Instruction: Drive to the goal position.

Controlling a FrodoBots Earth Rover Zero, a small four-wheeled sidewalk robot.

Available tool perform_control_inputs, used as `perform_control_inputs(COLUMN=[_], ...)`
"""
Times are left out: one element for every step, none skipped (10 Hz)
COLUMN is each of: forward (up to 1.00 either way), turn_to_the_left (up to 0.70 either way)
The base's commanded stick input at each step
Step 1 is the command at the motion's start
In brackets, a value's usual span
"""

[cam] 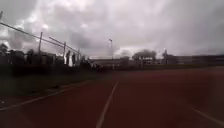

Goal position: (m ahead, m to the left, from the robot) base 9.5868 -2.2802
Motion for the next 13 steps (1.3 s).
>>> perform_control_inputs(forward=[0.50,0.50,0.50,0.50,0.50,0.50,0.50,0.50,0.50,0.50,0.50,0.50,0.50], turn_to_the_left=[0.00,0.00,0.00,0.00,0.00,0.00,0.00,0.00,0.00,0.00,0.00,0.00,0.00])
